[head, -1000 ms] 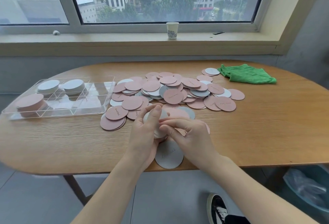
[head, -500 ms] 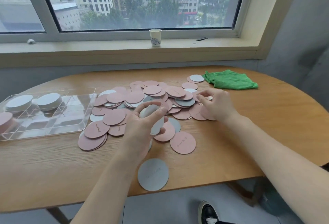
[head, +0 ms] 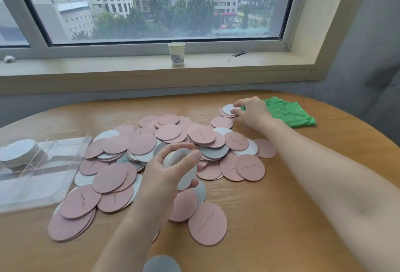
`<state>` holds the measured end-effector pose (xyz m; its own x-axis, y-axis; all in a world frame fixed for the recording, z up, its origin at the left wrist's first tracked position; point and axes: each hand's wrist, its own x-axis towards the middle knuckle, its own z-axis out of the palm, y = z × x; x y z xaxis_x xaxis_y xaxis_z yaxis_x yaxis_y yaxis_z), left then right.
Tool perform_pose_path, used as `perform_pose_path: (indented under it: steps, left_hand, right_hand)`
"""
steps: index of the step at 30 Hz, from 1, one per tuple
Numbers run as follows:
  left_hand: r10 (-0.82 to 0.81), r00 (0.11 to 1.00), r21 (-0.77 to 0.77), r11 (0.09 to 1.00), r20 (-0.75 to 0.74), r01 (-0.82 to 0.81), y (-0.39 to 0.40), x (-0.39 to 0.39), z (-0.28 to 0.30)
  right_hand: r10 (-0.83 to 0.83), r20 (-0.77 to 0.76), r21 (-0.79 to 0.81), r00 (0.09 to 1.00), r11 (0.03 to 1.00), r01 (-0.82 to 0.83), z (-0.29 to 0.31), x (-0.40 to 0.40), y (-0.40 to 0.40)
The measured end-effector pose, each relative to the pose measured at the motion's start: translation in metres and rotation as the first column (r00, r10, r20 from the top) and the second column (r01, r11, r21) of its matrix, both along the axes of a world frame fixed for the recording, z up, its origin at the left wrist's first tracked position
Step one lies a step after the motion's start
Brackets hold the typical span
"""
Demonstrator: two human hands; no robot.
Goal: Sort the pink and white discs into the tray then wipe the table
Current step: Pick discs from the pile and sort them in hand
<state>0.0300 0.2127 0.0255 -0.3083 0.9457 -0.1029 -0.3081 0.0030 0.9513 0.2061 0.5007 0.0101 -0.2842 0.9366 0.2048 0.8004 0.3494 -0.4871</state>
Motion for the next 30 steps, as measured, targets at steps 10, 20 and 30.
perform_pose_path:
  steps: [10, 20, 30]
  left_hand:
    - [0.035, 0.999, -0.017, 0.999, -0.038, -0.036, 0.030, 0.001, -0.009]
    - [0.041, 0.998, 0.009, 0.999, -0.048, -0.041, 0.030, 0.001, -0.011]
    - [0.019, 1.000, 0.033, 0.999, 0.009, -0.019, -0.005, 0.009, 0.000]
  right_hand:
    - [0.060, 0.248, -0.088, 0.967, 0.995, -0.039, 0.001, -0.011, 0.050]
    - [0.087, -0.096, 0.054, 0.992, 0.995, -0.082, 0.003, -0.017, 0.044]
    - [0.117, -0.642, -0.022, 0.758, 0.985, -0.171, 0.050, -0.006, -0.073]
